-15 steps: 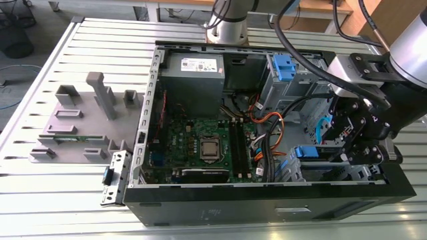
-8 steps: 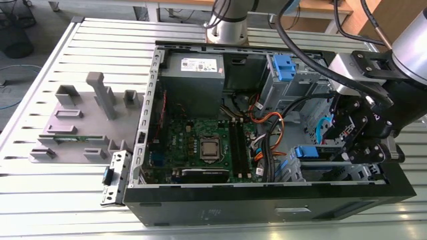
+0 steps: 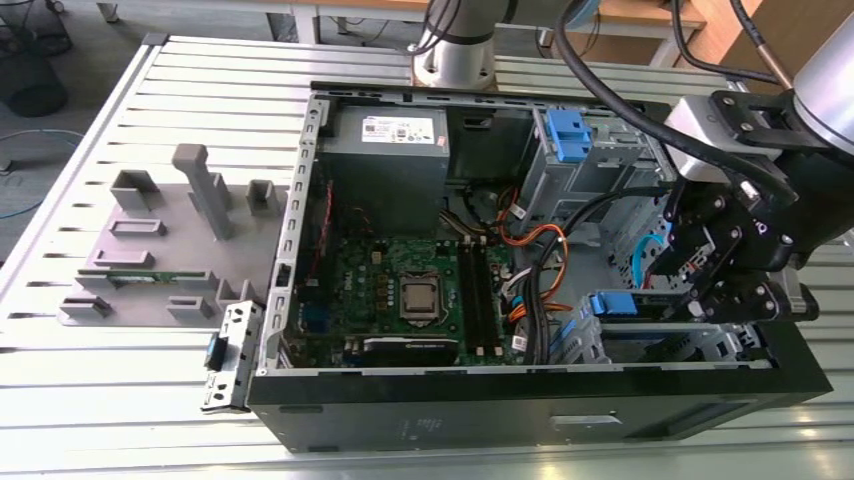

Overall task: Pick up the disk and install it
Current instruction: 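Insert the first disk wire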

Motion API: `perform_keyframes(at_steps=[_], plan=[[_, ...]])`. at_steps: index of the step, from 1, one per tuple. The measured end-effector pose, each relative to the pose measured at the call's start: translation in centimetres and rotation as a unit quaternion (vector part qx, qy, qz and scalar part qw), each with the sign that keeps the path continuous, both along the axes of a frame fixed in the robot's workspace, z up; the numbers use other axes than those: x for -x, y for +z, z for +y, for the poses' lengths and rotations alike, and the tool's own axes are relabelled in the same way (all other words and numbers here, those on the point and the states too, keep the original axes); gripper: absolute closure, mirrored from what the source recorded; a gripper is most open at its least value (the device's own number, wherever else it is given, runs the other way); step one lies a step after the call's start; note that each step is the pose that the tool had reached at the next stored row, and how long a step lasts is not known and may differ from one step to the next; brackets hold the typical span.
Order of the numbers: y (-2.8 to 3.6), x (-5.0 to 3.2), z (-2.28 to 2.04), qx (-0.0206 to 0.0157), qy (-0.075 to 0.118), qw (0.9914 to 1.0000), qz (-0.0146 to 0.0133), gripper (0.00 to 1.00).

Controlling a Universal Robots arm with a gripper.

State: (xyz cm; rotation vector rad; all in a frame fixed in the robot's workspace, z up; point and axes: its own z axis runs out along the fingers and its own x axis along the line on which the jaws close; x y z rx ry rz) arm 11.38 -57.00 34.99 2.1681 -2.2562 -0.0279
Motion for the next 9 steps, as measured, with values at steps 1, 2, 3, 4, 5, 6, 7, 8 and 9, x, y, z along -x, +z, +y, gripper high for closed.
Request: perform_keyframes(at_steps=[1,2,3,4,5,6,7,8,9], plan=[[0.01,0.00,0.00,0.0000,0.000,1.00000,0.0000,0.52],[0.01,0.00,0.00,0.0000,0.000,1.00000,0.0000,0.52],[0.02,0.00,0.00,0.0000,0.000,1.00000,0.0000,0.52],[0.02,0.00,0.00,0.0000,0.000,1.00000,0.0000,0.52],[0.03,0.00,0.00,0.0000,0.000,1.00000,0.0000,0.52],[0.04,0.00,0.00,0.0000,0.000,1.00000,0.0000,0.52],[0.04,0.00,0.00,0.0000,0.000,1.00000,0.0000,0.52],[0.05,0.00,0.00,0.0000,0.000,1.00000,0.0000,0.52],[0.06,0.00,0.00,0.0000,0.000,1.00000,0.0000,0.52]])
